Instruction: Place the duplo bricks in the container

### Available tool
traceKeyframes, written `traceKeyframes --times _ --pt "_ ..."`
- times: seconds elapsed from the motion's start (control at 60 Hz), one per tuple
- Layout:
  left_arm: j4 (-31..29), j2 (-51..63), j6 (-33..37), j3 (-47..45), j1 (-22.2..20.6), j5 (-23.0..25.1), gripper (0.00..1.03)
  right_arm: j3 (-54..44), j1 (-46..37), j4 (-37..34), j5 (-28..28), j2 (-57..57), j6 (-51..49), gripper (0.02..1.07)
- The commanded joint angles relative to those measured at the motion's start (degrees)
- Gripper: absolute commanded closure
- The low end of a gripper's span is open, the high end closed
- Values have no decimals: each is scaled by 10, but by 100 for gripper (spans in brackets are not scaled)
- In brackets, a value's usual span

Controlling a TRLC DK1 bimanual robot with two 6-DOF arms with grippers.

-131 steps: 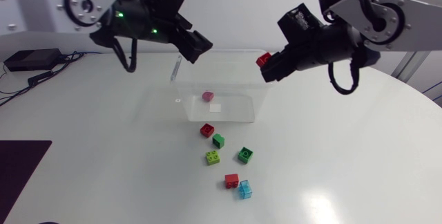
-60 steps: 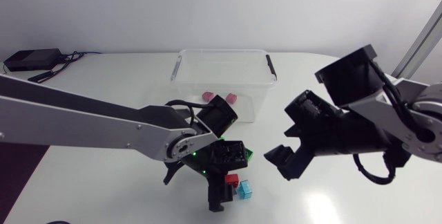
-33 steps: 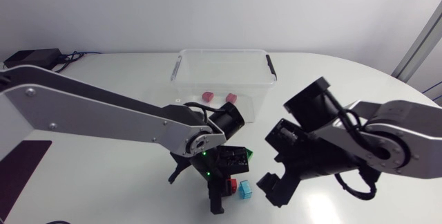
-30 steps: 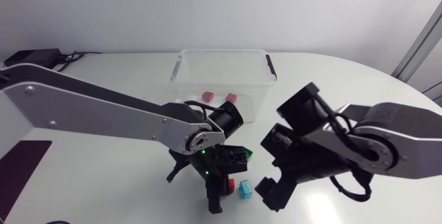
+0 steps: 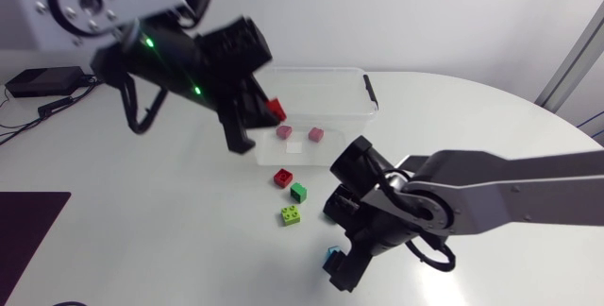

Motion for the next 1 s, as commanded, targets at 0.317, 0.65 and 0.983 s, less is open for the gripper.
traceKeyframes --times 0.317,0.65,0.983 --pt "155 115 -67 92 59 4 76 43 -8 31 8 97 9 77" --pt "236 283 -111 166 71 -51 32 76 -84 -85 8 -86 -19 79" --pt "206 89 -119 41 70 -39 5 227 -160 -101 3 -93 -39 79"
